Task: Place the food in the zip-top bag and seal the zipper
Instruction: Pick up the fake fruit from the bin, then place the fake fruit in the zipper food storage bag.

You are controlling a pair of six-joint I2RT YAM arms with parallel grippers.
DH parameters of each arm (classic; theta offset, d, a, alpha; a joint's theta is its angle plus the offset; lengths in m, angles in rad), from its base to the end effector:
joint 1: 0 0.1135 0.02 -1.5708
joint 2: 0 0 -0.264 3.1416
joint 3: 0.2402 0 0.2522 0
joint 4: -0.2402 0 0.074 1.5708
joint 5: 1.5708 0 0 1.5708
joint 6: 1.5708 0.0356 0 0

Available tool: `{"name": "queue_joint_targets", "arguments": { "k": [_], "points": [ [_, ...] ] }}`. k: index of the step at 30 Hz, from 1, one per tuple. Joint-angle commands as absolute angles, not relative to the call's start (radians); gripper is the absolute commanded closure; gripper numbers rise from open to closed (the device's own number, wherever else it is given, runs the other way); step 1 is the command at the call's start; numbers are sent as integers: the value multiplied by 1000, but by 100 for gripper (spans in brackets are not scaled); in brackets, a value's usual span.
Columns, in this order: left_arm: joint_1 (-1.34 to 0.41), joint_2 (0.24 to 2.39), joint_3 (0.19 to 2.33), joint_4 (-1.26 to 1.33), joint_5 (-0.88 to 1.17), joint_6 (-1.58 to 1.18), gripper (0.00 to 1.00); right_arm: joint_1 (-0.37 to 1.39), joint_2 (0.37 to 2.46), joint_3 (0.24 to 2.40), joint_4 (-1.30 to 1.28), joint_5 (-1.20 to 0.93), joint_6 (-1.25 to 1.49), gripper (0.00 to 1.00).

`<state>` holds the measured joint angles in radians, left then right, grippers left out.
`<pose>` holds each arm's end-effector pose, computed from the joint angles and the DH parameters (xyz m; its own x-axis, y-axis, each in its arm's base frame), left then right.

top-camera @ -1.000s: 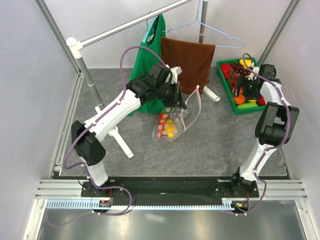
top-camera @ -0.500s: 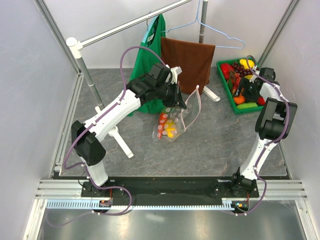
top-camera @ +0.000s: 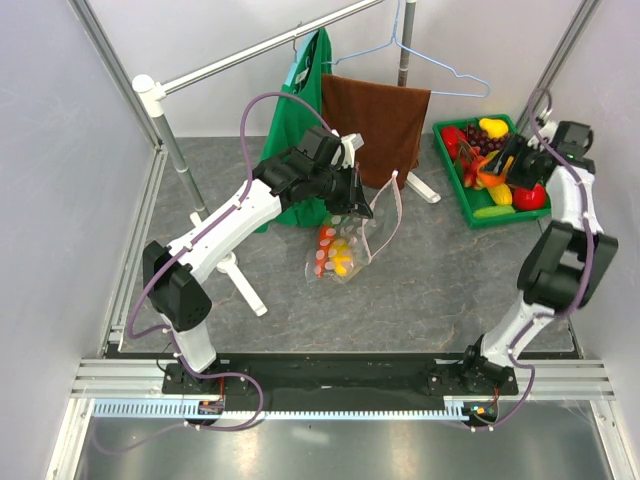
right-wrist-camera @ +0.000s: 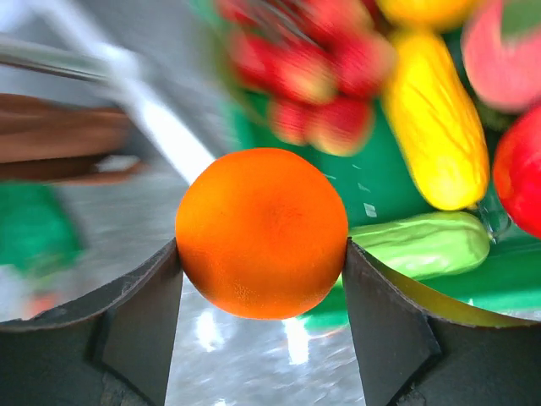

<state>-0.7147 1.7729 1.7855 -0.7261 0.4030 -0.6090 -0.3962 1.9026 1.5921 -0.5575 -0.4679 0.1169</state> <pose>0.2914 -0.2713 0.3653 -0.8784 0.0656 -0.4733 0.3954 0.6558 -0.6430 0.3991 -0.1496 0.2647 -0.6903 0.4016 -0.6018 0.1571 0.8951 0.4172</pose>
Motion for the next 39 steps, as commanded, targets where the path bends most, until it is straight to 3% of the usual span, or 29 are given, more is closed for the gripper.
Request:
{"name": "queue_joint_targets", "arguments": {
  "k": [1,5,9,14,25,27,31,36,39],
  "points": [
    [-707,1761,1779,-698,420,-624,98,-397,1645,1614,-548,-710,158,50],
    [-707,1761,1781,-698,423,-626,98,-355,1514,1573,-503,-957,262,51],
    [-707,1756,1779,-698,425,-624,98,-233,1358,1491,-446,-1011,327,52],
    [-707,1750,1773,-698,425,-623,98,-14,1258,1401,-436,-928,279,51],
    [-707,1744,1779,-696,437,-626,98,219,1253,1266,-601,-698,94,49],
    [-707,1741,1779,-698,437,-624,98,222,1261,1269,-633,-660,61,45],
    [-707,1749,1782,-698,443,-627,98,236,1275,1305,-696,-594,14,15],
    [-707,1756,1789,-698,451,-632,98,238,1275,1345,-724,-583,34,2],
    [-707,1756,1795,-698,451,-629,98,238,1267,1371,-729,-591,67,2]
  ]
}}
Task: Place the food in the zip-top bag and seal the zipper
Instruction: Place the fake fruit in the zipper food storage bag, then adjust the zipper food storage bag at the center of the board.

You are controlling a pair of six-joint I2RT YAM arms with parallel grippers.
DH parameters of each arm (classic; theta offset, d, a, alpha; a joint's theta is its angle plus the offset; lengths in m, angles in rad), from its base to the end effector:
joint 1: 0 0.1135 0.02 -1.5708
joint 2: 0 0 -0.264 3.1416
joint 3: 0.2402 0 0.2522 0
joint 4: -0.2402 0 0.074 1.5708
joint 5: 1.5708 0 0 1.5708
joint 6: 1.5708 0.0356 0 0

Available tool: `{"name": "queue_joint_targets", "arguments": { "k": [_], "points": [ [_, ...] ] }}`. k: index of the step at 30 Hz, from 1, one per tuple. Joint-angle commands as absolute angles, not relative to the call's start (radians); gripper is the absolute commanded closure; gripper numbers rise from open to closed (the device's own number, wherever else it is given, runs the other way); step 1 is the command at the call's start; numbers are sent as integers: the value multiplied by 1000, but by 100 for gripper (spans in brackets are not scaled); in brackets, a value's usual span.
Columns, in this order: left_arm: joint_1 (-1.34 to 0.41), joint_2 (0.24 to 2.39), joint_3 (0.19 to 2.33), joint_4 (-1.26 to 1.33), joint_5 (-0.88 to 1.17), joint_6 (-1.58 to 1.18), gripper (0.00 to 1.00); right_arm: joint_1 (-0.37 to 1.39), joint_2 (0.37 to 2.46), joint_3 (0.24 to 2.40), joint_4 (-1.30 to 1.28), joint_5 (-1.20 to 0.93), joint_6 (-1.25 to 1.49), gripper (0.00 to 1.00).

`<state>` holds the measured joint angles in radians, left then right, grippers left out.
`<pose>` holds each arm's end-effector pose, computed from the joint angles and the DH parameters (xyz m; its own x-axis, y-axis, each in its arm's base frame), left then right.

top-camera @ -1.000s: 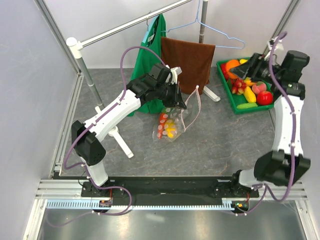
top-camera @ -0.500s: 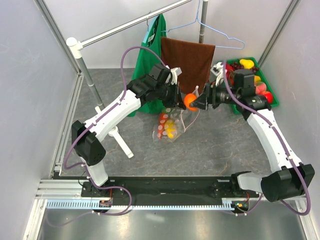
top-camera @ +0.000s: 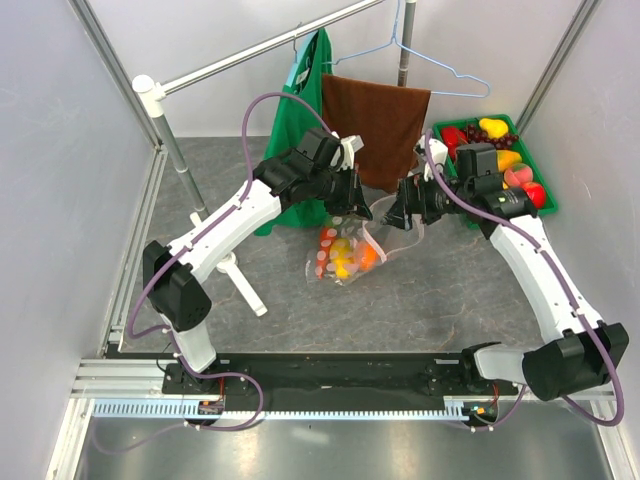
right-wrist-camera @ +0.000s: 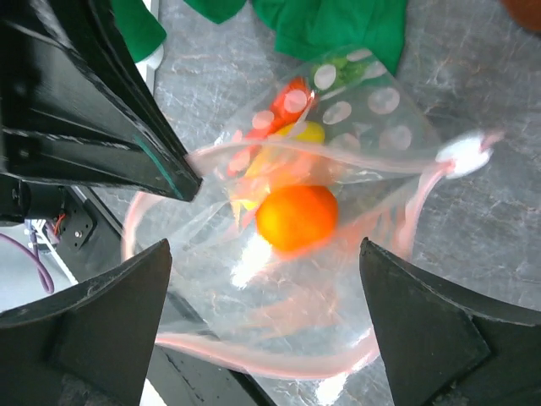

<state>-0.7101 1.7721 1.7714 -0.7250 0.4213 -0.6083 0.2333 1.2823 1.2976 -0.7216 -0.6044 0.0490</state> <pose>0.2919 -0.2701 0.3613 -0.8855 0.0736 -0.4588 0.3910 0.6514 -0.6502 0.2556 0.0815 0.3633 -0.6606 -0.1155 -0.7418 -0.5792 0.7071 0.4056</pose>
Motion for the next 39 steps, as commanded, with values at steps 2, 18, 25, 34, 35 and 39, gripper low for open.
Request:
{"name": "queue_joint_targets", "arguments": {
  "k": [2,18,25,34,35,39],
  "points": [
    [-707,1756,1798,-696,451,-627,98,238,1249,1378,-726,-581,101,2],
    [-706,1729,1793,-698,456,-589,98,233,1170,1190,-712,-512,239,27],
    [-706,1691,1781,-721,420,-552,98,235,1230,1226,-701,-563,256,100],
    [-710,1550,1883,-932,168,-329,98,233,1129,1390,-805,-702,271,100],
    [-712,1537,1891,-946,137,-286,98,235,1126,1399,-827,-703,276,100],
    [-722,1494,1904,-957,14,-206,98,233,1146,1407,-838,-692,275,100]
  ]
}}
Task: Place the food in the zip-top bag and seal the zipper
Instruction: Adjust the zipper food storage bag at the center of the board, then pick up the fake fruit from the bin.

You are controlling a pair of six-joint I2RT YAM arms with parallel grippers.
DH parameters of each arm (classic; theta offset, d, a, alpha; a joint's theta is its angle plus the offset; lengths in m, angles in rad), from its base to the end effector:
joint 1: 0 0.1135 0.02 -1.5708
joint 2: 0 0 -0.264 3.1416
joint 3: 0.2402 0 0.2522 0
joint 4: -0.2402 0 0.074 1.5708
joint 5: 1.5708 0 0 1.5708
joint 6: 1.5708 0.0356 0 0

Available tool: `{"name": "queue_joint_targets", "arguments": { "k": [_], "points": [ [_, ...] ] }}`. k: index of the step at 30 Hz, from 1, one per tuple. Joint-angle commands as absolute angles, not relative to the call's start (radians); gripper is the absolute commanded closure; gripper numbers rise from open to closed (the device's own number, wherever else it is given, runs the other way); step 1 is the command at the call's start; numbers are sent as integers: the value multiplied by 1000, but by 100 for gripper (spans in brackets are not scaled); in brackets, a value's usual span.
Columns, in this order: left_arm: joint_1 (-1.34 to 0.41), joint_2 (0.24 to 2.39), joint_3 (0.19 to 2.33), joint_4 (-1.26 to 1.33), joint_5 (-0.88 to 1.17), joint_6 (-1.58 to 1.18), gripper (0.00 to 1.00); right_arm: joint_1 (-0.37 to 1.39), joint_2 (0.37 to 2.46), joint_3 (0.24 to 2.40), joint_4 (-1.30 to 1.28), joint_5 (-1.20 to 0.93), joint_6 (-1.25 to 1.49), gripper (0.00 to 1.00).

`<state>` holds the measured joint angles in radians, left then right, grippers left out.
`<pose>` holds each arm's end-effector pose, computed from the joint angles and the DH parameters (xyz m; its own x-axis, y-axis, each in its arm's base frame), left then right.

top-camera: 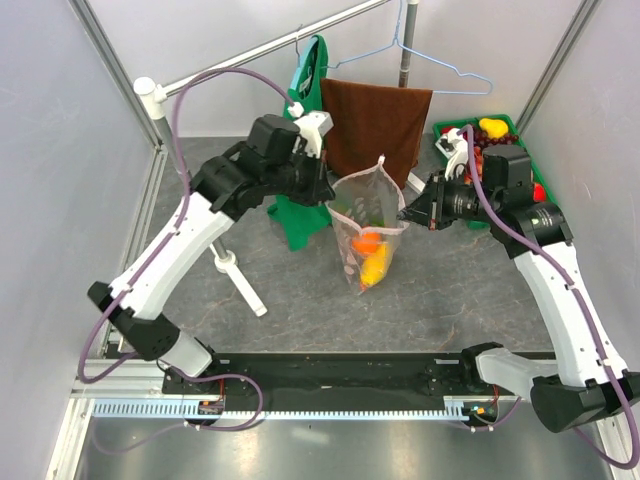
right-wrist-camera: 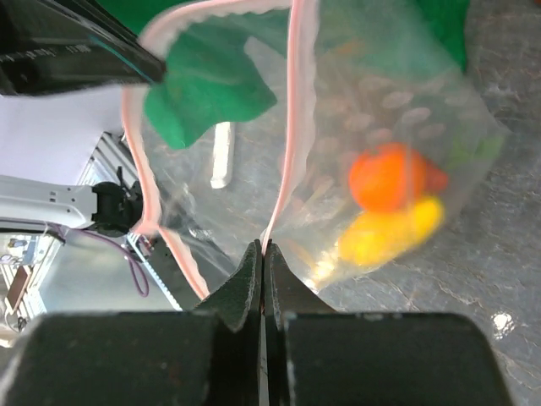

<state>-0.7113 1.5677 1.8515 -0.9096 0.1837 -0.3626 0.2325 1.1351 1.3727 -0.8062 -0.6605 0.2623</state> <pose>0.2426 -0.2177 0.4398 -0.6823 0.1276 -0.7198 0.5476 0.7416 -0.3875 0.2077 0.0716 0.4138 -0.6837 0.0486 -0.7282 -0.5257 0.6593 0.5376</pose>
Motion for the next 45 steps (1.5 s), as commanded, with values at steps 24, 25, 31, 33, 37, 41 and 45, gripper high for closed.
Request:
{"name": "queue_joint_targets", "arguments": {
  "k": [24,25,31,33,37,41,45],
  "points": [
    [-799,1739,1959,-848,-67,-290,98,37,1282,1420,-868,-380,14,32],
    [-799,1747,1963,-848,-66,-291,98,8,1290,1430,-830,-432,14,27],
    [-799,1772,1993,-844,-28,-301,98,-173,1454,1566,-666,-480,-49,22],
    [-799,1776,1996,-844,-18,-302,98,-219,1547,1586,-609,-479,-78,22],
    [-799,1776,1994,-842,-5,-310,98,-267,1716,1670,-520,-529,-103,23],
    [-799,1778,1991,-845,-5,-318,98,-268,1857,1684,-324,-511,-80,22],
    [-799,1781,1987,-844,15,-316,98,-250,1960,1738,-175,-483,-123,22]
  ]
}}
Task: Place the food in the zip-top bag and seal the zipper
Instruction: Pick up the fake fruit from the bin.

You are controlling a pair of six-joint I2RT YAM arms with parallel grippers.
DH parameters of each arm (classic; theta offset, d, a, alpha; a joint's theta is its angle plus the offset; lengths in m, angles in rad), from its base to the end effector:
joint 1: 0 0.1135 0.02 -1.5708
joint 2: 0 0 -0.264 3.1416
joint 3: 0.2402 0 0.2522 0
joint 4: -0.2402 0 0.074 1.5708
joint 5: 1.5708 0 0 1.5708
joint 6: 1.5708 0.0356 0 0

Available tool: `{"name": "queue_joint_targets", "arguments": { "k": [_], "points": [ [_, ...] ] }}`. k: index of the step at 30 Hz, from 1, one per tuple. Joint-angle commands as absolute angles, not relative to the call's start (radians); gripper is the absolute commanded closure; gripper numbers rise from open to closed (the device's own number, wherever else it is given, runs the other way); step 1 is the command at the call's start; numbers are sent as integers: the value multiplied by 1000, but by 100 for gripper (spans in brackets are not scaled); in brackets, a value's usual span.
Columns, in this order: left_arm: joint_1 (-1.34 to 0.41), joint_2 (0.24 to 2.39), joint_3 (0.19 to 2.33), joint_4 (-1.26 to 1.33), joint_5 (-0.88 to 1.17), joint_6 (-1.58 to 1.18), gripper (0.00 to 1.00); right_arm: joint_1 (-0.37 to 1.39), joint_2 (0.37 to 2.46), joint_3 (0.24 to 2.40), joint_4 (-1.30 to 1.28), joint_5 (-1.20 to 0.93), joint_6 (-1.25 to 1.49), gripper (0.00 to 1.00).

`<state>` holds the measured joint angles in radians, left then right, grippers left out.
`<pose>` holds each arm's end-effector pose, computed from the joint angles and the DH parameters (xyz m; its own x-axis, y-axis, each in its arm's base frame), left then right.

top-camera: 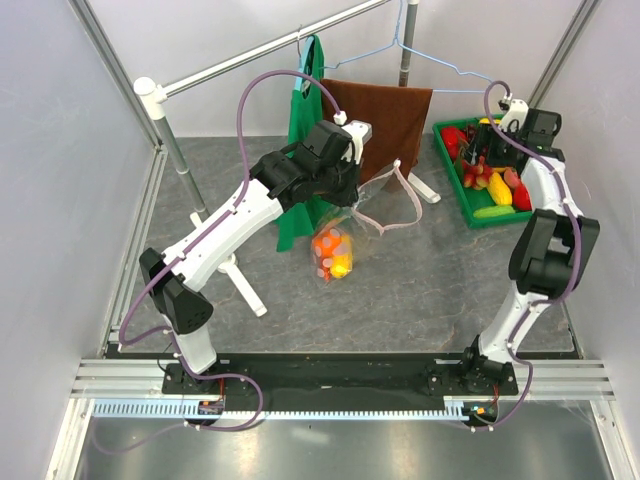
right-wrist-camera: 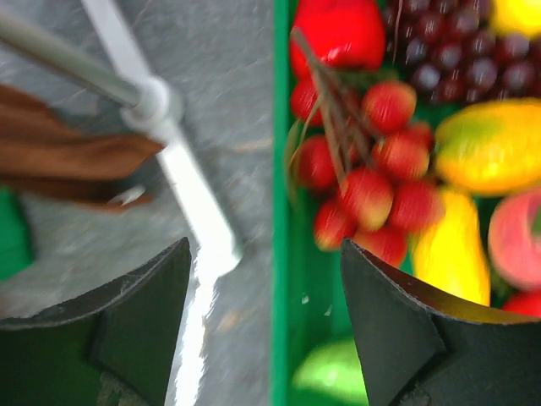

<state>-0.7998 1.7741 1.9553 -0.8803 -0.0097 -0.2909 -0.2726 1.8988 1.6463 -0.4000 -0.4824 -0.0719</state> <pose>0.2702 -0.2776 0.4047 -0.6338 0.2408 -0.7351 0.5535 0.8050 -0.2136 0.4292 -0.1029 0.2962 -0.5749 0.0946 -0.8128 -0.1582 0.9617 0.2239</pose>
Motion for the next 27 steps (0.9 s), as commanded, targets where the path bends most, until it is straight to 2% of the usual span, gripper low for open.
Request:
{"name": "queue_joint_targets", "arguments": {
  "k": [1,7,27],
  "points": [
    [-799,1781,1983,-844,17,-316,98,-244,1989,1799,-176,-471,-133,22],
    [-799,1784,1976,-844,23,-321,98,-223,2149,1925,-124,-451,-166,22],
    [-799,1787,1963,-848,20,-319,98,-198,2198,1726,170,-451,-264,25]
  ]
}}
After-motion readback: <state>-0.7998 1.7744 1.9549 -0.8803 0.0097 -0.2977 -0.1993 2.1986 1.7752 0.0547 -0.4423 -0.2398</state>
